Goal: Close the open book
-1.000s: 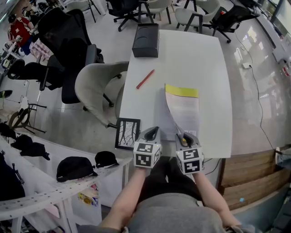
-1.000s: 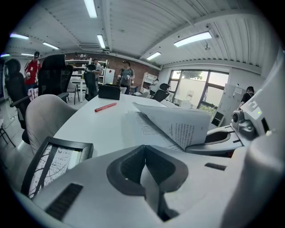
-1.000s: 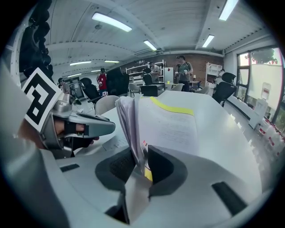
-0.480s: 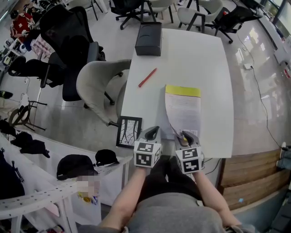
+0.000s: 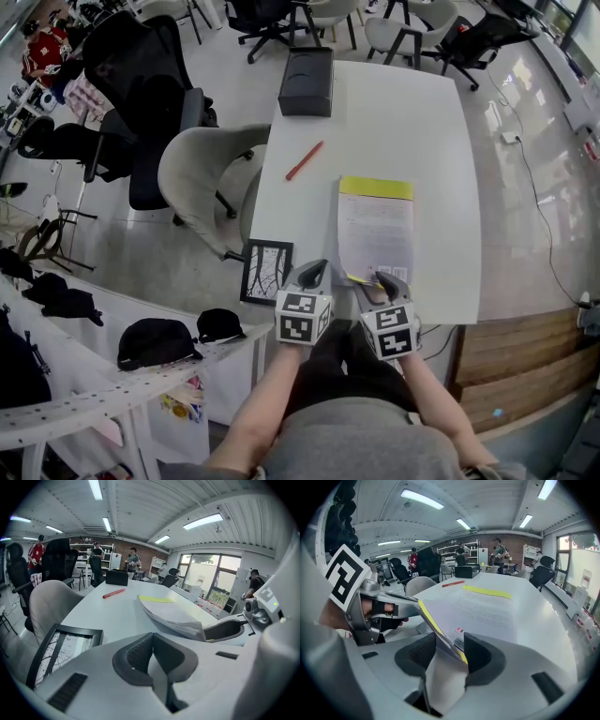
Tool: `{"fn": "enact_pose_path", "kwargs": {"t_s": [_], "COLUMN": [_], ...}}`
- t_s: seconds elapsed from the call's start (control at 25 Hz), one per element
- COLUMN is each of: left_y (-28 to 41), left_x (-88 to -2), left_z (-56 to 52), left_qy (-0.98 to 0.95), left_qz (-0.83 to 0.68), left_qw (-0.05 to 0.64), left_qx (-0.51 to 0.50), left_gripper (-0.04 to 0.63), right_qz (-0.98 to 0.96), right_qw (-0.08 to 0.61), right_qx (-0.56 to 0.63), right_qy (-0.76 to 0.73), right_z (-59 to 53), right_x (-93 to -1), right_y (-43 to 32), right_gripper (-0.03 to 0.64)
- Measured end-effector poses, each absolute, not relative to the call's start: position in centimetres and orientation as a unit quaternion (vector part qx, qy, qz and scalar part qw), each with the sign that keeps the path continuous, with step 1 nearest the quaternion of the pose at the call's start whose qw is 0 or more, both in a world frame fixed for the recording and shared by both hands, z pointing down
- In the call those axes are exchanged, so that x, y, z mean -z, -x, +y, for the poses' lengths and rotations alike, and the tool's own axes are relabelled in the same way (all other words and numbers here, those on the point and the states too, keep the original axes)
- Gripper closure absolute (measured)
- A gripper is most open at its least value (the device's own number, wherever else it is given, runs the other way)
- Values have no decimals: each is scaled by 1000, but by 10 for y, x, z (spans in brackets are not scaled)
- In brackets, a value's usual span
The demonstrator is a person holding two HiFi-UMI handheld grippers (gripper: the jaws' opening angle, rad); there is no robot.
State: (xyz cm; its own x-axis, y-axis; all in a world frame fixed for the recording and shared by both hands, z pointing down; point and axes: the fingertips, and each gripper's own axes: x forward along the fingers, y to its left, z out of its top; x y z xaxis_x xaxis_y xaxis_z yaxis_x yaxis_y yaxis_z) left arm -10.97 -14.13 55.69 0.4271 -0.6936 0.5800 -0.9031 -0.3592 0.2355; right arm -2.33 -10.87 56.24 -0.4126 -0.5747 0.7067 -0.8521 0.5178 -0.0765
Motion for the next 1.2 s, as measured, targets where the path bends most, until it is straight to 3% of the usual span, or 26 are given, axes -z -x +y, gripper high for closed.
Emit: {"fn": "enact_pose_path", "kwargs": {"t_s": [0.44,1.2], "left_y": [111,88], "left_x": [-552,-523], "left_z": [-144,-159], "left_qy": [-803,-828], "left_qz": [-500,-482], "left_qw": [256,213], "left_qx": [-199,-193], "left_gripper": [589,589], "right_qz": [-819,-791], "right_qw": [285,159], "right_qx": [-240,-242], "right_qy": [-436,-540], "right_z": [-94,-121], "right_x": [-554,-491], "right_y": [23,-36], "right_gripper": [433,506]}}
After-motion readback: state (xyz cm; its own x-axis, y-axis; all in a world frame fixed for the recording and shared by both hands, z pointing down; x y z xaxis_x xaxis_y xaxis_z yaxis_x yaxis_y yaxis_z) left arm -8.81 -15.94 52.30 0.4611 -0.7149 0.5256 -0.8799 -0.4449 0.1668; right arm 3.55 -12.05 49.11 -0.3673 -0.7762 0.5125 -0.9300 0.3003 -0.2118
